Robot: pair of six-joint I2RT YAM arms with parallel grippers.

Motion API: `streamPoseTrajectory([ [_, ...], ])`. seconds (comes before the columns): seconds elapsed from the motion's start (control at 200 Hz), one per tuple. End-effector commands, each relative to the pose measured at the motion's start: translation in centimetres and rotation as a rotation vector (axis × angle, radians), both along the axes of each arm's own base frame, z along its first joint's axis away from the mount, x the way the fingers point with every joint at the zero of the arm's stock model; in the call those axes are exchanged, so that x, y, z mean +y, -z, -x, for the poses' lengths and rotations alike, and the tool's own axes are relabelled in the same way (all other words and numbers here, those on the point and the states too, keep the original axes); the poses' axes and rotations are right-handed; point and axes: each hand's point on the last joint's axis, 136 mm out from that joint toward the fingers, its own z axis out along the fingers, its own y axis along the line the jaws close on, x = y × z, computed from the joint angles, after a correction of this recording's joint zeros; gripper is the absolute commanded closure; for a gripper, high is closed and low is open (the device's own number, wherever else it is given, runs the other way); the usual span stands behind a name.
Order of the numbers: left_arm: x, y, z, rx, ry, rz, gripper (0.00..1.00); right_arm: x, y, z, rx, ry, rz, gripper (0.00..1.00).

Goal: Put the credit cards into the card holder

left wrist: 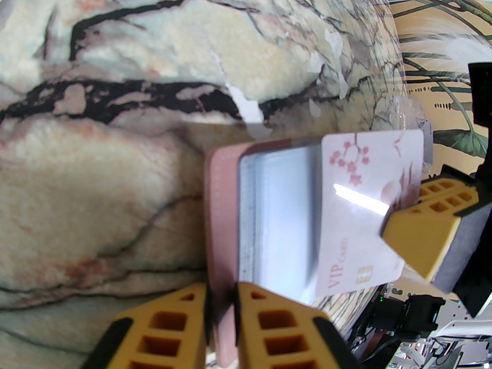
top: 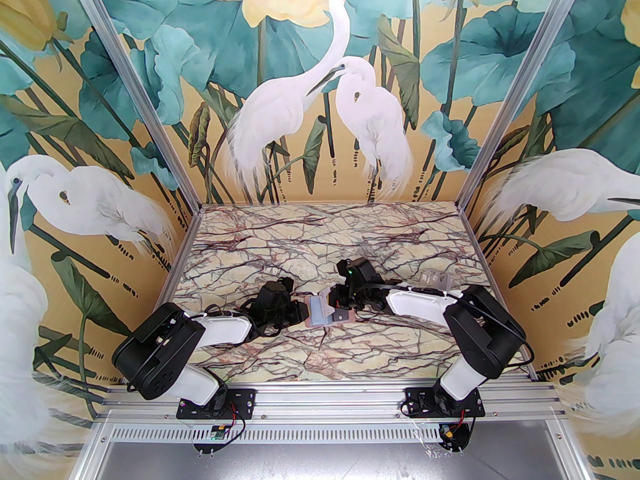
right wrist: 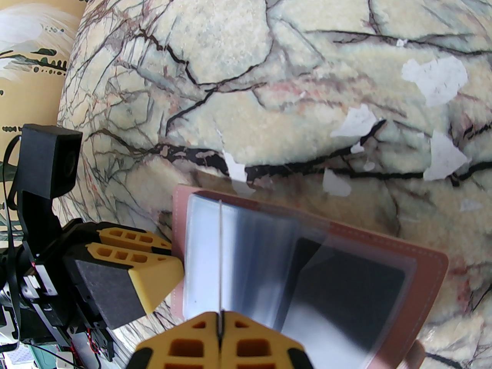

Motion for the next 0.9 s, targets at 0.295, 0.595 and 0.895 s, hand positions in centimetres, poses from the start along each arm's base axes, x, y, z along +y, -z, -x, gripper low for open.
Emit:
streamPoseTrajectory([
  [0.295, 0.8, 1.8, 0.8, 0.054, -0.013, -0.037, 0.80, -1.4, 0.4, -0.1, -0.012, 0.046, 0.063, 1.00],
  [0.595, 0.8, 1.8, 0.8, 0.053, -0.012, -0.037, 0.80, -1.8, 0.8, 0.2, 0.002, 0.053, 0.070, 1.00],
  [0.895, 0.7, 1.9, 0.8, 0.056, -0.011, -0.037, 0.80, -1.6, 0.6, 0.2, 0.001, 0.052, 0.059, 1.00],
])
